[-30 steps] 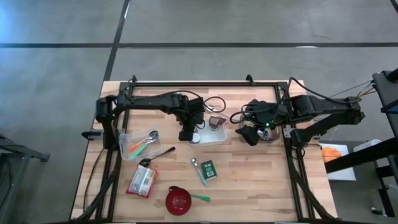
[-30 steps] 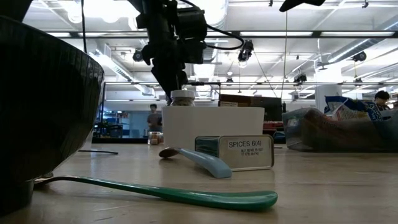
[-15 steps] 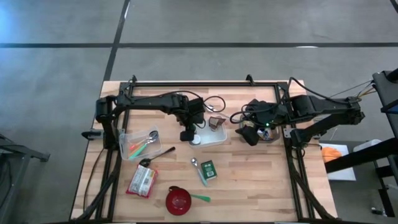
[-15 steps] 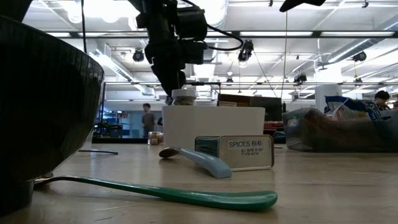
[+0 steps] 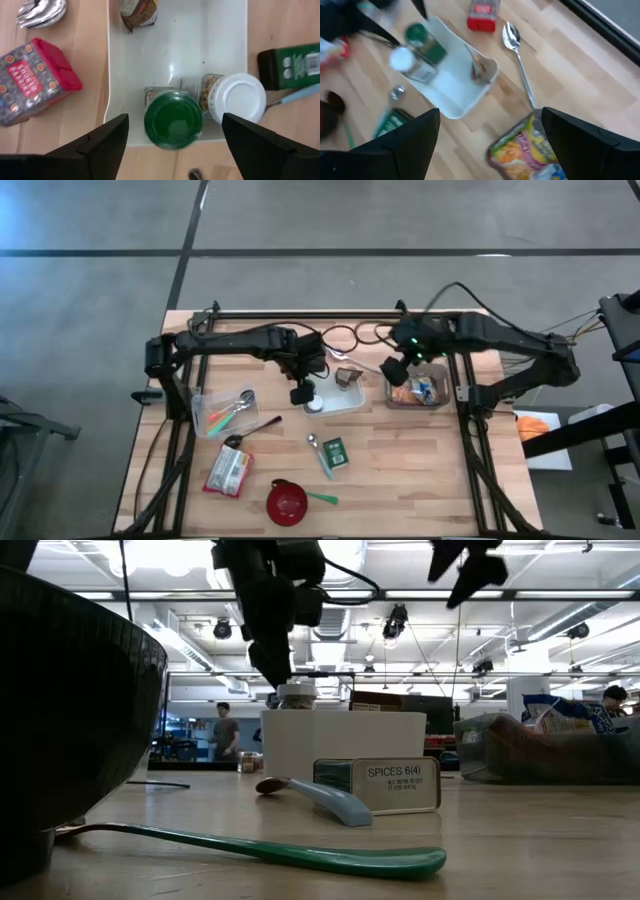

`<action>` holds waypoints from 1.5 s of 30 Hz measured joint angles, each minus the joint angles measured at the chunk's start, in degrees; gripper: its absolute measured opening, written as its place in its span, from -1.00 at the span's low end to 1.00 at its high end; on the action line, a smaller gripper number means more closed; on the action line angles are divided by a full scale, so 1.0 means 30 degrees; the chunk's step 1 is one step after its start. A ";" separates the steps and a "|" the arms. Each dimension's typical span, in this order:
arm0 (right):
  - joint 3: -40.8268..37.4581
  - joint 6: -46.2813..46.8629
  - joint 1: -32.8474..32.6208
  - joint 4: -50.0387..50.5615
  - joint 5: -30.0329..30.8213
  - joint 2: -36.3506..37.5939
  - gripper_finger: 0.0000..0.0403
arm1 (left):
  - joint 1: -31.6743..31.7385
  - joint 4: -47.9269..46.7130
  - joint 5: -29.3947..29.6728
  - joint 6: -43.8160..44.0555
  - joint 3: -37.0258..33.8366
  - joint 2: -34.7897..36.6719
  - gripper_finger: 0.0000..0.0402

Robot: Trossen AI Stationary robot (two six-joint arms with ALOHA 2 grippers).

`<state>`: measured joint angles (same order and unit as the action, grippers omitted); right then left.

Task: Pick & Place Food Item
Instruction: Put the silver spoon into the transparent bin

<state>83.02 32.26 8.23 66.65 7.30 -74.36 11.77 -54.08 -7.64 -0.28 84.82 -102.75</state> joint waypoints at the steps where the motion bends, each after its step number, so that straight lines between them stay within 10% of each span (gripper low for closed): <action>1: 0.0000 -0.0748 0.0468 0.0016 -0.0536 -0.0289 0.71 | 0.0000 0.0011 0.0000 0.0252 -0.0001 0.0193 0.62; 25: 0.0000 -1.1596 0.6105 -0.0224 -0.3479 -0.8213 0.68 | -0.0022 0.4747 0.0196 0.7574 -0.7314 0.9161 0.62; 45: 0.0000 -1.1693 0.6841 -0.0915 -0.4605 -1.2824 -0.23 | -0.0197 0.5177 0.0197 0.9524 -0.7927 1.0940 0.62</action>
<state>83.02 -2.81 28.75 63.90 -6.51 -112.83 11.18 -38.54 -7.05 28.29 61.04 -69.93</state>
